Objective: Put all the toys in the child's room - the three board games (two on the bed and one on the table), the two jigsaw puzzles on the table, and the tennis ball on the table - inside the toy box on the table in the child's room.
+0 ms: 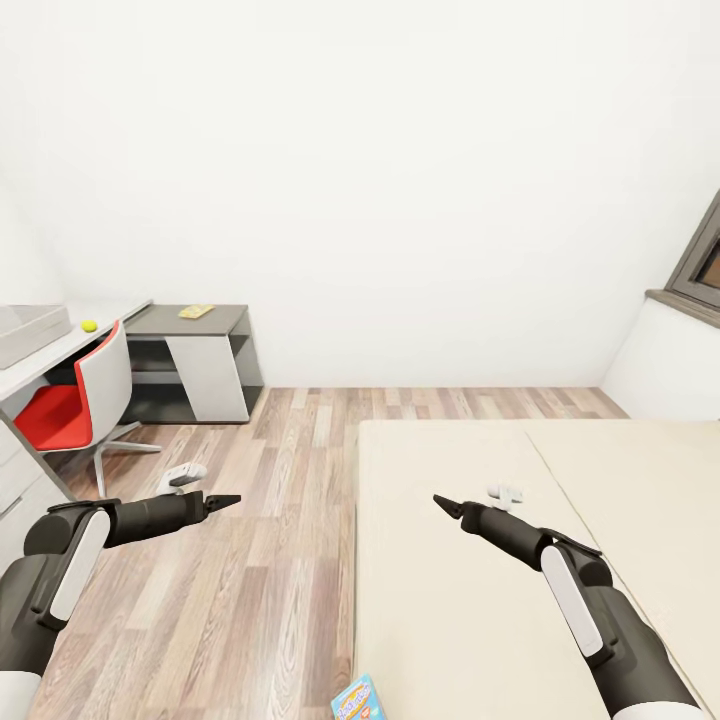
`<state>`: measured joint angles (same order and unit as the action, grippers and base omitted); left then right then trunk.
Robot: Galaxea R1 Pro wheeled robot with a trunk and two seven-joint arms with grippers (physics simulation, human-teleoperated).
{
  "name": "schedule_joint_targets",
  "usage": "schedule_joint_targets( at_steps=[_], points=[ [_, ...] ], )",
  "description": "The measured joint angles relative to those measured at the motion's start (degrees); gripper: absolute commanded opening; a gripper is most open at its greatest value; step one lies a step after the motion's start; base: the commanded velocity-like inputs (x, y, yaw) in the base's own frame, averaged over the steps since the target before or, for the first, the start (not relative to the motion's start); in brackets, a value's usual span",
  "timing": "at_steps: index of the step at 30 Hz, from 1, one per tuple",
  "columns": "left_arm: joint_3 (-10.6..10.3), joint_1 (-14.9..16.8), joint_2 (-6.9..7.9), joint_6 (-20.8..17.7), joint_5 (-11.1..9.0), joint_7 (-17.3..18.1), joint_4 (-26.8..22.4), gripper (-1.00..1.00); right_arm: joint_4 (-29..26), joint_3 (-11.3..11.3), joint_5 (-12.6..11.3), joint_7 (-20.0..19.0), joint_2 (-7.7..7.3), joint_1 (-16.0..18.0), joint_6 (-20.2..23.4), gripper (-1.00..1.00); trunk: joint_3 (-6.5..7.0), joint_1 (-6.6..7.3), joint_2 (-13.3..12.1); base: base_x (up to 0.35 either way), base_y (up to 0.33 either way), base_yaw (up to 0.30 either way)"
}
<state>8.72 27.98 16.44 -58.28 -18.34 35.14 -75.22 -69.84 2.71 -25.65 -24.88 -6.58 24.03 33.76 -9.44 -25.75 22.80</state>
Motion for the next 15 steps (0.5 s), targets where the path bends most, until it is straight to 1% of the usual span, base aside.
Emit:
schedule_joint_targets(
  at_steps=[6,8,15],
  points=[
    [0.00,0.00,0.00,0.00,0.00,0.00,0.00,1.00,0.00,-0.03,0.00,0.02,-0.01,-0.01,0.00,1.00,0.00,0.00,0.00,0.000,0.005,0.000],
    [0.00,0.00,0.00,0.00,0.01,0.02,-0.01,1.00,0.01,-0.01,0.00,0.02,-0.02,0.00,-0.01,1.00,0.00,0.00,0.00,0.000,0.102,0.000],
    [0.00,0.00,0.00,-0.08,0.02,0.08,-0.02,1.00,0.02,-0.01,0.00,0.03,0.00,-0.02,-0.03,1.00,0.00,0.00,0.00,0.000,0.225,0.000]
  ],
)
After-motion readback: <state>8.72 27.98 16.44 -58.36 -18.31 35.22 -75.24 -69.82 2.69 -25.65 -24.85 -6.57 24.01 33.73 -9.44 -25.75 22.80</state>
